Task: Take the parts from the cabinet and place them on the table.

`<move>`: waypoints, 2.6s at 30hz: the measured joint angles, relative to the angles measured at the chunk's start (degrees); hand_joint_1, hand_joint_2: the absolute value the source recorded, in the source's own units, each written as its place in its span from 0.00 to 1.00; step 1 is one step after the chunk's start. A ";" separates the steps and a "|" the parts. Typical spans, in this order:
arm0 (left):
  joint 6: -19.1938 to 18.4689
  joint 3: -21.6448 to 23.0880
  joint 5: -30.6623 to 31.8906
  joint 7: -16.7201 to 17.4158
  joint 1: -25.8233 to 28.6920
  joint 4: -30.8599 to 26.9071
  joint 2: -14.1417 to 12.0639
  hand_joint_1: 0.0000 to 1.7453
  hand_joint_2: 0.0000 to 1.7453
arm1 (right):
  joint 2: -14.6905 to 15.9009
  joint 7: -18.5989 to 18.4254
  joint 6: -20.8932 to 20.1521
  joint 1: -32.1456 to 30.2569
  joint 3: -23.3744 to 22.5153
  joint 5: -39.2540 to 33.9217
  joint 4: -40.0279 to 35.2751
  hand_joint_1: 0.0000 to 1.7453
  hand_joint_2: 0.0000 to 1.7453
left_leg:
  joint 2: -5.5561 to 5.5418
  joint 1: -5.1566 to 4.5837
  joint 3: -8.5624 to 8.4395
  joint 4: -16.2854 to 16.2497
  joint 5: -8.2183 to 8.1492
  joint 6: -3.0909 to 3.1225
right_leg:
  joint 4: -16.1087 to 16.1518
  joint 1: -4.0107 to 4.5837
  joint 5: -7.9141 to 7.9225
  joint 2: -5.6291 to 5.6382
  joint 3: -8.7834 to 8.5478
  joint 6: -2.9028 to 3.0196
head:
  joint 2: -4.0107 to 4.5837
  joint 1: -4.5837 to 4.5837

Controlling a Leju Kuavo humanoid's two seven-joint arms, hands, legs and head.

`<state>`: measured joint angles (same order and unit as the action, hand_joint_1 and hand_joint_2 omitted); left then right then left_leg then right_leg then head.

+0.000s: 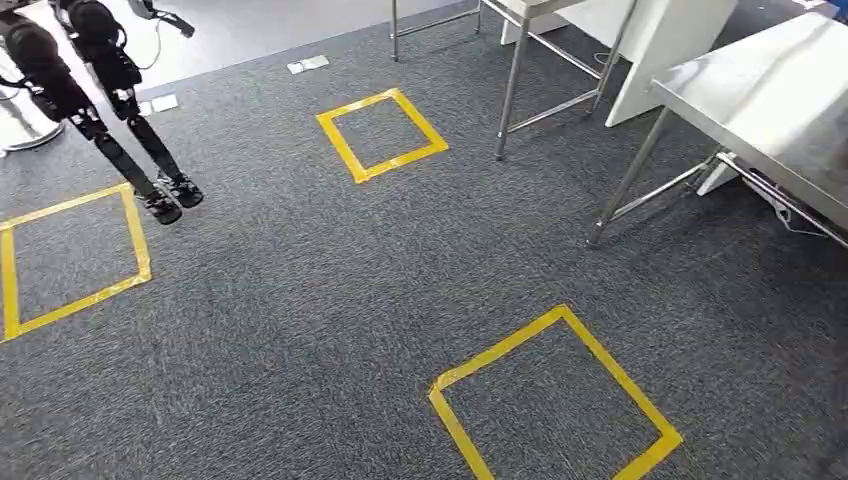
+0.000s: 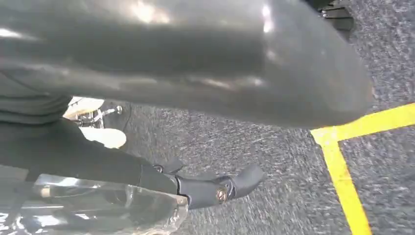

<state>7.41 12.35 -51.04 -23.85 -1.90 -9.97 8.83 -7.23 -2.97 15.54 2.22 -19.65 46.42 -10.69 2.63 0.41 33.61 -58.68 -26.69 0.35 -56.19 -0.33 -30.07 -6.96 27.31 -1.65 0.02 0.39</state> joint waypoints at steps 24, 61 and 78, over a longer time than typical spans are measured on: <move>-0.70 0.48 0.17 -0.35 0.08 -0.04 0.13 0.00 0.00 | -0.50 0.18 0.35 -0.31 -0.09 -0.07 -0.02 0.00 0.00 | -2.65 0.46 8.74 -15.12 -4.70 -1.05 | -0.43 -0.71 0.82 3.28 1.40 2.06 | 0.00 0.37; -0.57 0.44 0.04 0.00 0.19 0.04 0.00 0.00 0.00 | -0.57 0.98 -0.13 0.05 -0.09 0.76 -0.04 0.00 0.00 | 0.77 -1.00 -0.29 0.29 0.04 1.09 | -0.73 0.60 0.46 -0.75 1.37 1.67 | 0.00 -0.04; -1.68 1.09 0.96 0.07 0.35 0.04 0.09 0.00 0.00 | -0.55 2.30 -0.61 -0.12 -0.13 0.96 -0.11 0.00 0.00 | -10.21 0.26 0.83 0.57 1.83 0.28 | -1.87 -1.46 1.07 8.57 2.34 0.46 | 0.00 -0.57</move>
<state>5.73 13.44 -50.07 -23.78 -1.56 -9.92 8.92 -7.78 -0.68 14.93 2.10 -19.78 47.39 -10.80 -7.58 0.68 34.43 -58.11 -24.86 0.63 -58.06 -1.79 -29.00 1.61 29.64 -1.19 0.02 -0.18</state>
